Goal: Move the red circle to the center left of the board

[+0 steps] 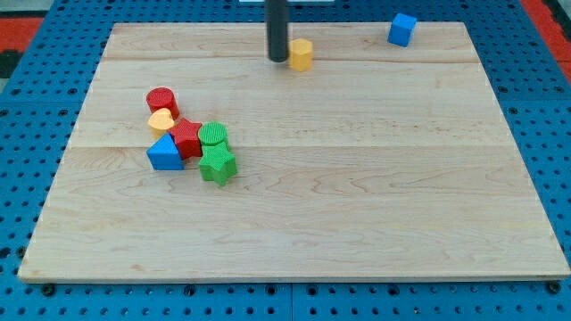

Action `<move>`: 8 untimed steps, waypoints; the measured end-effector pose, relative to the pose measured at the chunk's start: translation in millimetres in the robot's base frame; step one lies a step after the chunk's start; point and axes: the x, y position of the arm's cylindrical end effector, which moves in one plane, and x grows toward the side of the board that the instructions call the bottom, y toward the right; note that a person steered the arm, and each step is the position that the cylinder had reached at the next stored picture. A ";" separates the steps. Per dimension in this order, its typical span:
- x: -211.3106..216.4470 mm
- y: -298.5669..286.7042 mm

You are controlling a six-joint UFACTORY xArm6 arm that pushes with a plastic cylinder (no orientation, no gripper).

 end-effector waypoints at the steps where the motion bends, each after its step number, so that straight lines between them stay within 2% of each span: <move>1: -2.0 41.7; 2: -1.9 64.6; 3: 16.1 46.2; 4: 48.1 66.2; 5: 63.7 113.2; 6: 73.9 117.0; 7: 100.4 68.9; 8: 111.1 -9.4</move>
